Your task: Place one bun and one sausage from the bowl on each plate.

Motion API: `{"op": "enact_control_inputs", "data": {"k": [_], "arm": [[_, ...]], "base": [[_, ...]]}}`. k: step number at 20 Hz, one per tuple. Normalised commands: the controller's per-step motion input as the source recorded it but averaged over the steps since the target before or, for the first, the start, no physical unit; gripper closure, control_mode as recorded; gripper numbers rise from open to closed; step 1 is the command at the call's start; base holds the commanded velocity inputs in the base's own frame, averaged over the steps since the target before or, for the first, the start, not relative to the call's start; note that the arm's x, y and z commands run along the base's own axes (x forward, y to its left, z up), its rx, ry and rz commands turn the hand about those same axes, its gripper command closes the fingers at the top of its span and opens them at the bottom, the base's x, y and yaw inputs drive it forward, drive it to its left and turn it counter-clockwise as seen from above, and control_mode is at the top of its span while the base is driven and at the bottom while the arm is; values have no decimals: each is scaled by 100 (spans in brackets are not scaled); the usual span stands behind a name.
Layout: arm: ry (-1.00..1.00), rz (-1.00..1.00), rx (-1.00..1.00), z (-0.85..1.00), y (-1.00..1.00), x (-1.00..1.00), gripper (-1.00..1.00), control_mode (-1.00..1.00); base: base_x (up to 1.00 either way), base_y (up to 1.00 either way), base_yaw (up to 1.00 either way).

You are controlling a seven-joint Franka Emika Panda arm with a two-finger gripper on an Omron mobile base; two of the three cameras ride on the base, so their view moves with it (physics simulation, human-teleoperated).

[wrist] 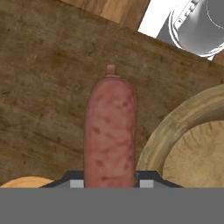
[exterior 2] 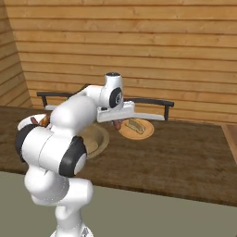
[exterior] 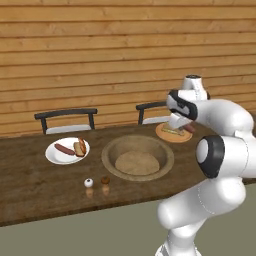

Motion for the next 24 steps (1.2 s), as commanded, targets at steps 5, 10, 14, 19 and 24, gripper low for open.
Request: {"op": "enact_control_inputs", "data": {"k": [5,10,14,19,24], "arm": [[-1,38,7,-10,-67,72,100,-100],[-2,47,15,-20,-74,41,100,-100],[0,47,11,-11,-71,43,100,-100],[-2,31,10,-1,-85,31,100,-100],[16,-14,13,0,-66,11,100,-100]], "base": [[0,0,0],[0,0,0],[0,0,0],[0,0,0],[0,0,0]]}}
